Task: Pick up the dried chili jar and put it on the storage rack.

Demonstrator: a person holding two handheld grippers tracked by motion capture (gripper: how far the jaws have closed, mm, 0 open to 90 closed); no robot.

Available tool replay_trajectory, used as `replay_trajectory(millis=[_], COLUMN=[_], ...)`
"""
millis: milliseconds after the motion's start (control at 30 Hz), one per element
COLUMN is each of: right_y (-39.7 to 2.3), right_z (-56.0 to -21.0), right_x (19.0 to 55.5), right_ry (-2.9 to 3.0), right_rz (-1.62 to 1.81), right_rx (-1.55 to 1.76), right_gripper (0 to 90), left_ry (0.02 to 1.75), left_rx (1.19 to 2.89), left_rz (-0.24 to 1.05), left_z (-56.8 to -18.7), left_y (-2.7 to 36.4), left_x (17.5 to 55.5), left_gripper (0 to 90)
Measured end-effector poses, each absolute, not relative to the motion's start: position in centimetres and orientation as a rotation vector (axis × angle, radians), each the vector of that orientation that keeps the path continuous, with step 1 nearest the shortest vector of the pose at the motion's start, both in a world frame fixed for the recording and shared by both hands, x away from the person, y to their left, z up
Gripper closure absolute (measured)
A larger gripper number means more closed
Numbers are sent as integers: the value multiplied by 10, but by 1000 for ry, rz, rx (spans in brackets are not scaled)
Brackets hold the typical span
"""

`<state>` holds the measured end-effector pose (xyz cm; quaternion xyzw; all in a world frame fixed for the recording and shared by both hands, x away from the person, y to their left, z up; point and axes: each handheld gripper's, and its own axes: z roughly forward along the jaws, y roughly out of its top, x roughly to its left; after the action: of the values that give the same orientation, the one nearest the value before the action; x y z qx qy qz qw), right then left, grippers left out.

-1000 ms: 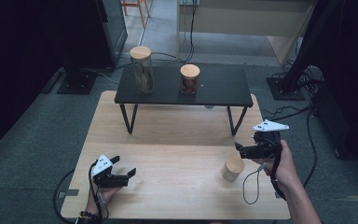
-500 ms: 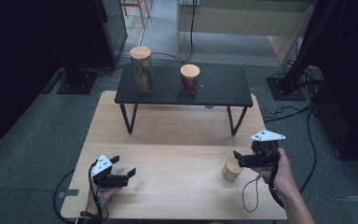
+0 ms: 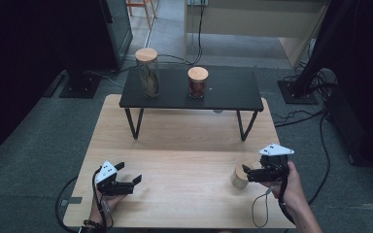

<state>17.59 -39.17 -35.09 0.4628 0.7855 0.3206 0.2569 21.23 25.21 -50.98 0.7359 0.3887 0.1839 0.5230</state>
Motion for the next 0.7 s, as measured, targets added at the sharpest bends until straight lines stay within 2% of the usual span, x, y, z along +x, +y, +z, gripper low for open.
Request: replay_trajectory(millis=[700], right_y=[-388], right_z=[-384], right_x=[176], right_ry=[2173], right_rz=[846], right_rx=[1284], right_gripper=[36], left_ry=[927], left_rx=[1765], left_rz=[445], left_z=[-510], left_y=[251], left_x=[212], left_gripper=[45])
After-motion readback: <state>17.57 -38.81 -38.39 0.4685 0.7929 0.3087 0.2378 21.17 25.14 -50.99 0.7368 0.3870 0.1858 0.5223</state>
